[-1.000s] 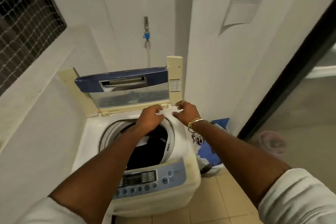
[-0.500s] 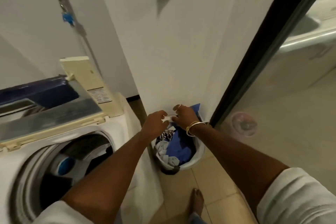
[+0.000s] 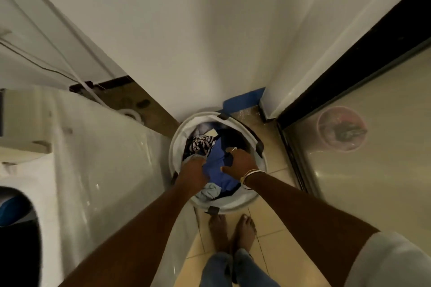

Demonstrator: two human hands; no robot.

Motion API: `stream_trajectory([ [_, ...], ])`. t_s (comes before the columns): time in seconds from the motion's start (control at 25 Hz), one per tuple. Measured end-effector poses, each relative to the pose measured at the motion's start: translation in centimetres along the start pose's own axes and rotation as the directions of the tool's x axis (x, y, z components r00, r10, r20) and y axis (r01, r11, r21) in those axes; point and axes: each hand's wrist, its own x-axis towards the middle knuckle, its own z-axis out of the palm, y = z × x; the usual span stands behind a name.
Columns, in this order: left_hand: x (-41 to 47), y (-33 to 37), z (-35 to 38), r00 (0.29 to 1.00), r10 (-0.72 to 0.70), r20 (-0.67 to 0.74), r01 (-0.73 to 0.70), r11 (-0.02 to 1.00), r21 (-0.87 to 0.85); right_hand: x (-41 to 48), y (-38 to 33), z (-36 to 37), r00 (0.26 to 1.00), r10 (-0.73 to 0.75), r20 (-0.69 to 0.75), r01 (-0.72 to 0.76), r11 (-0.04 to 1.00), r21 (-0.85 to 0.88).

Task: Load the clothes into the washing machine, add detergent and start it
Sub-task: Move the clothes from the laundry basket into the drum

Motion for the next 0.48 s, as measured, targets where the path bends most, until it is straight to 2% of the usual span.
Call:
stream_trajectory([
  [0.16,6.9,-5.0,5.5,0.990,-0.097,0.106,0.087,0.992,0.091,8.3,4.2,4.7,0.998,0.051,0.032,-0.048,0.995,-0.093],
  [0.28,11.5,-8.6,9.3,0.978,-0.158,0.136,0.122,0.962,0.245,13.3,6.8,8.6,0.992,0.122,0.027,-0.118,0.986,-0.120],
  [0.4,14.0,-10.0,12.1,0.968,-0.237,0.078,0.168,0.851,0.498,16.2,8.5,12.0,0.991,0.136,-0.016,-0.136,0.973,-0.185],
  [0.48,15.1,-10.4,13.3,0.966,-0.254,0.040,0.189,0.806,0.561,17.6,9.3,13.4,0.992,0.123,-0.015,-0.123,0.966,-0.226],
])
